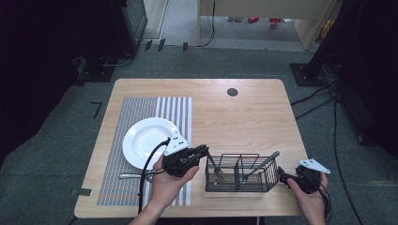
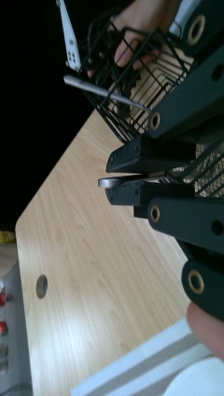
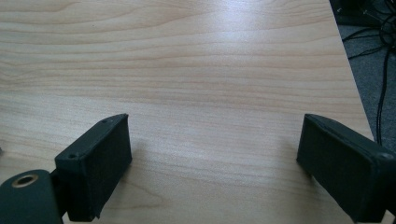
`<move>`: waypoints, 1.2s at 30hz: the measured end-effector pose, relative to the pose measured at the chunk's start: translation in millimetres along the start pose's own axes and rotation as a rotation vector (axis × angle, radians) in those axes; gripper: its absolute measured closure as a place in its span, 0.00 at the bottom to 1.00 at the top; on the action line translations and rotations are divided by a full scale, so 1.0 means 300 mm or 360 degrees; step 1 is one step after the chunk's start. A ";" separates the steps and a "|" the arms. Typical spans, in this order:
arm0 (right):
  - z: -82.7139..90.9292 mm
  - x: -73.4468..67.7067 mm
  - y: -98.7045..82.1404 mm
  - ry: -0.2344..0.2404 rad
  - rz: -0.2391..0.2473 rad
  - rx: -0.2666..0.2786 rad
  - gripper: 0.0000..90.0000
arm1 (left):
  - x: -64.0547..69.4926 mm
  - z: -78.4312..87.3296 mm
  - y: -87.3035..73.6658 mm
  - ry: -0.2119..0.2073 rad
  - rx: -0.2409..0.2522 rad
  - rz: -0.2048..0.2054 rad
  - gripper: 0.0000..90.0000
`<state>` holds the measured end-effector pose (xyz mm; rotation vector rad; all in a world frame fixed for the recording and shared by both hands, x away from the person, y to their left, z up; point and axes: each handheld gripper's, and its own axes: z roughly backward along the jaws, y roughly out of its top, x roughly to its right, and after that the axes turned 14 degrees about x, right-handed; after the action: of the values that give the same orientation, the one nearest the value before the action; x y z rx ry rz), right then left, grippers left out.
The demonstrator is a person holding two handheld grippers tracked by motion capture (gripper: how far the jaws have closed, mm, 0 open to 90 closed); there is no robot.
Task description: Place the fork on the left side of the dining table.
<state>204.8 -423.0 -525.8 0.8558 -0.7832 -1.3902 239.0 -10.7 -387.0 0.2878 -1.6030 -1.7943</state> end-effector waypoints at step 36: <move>0.000 0.000 0.000 0.0000 0.0000 0.0004 0.11 | -0.032 0.124 0.171 -0.0190 0.0273 0.0115 0.99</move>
<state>204.9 -423.0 -525.9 0.8578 -0.7848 -1.3897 242.0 25.0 -333.9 0.2020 -1.8322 -1.6492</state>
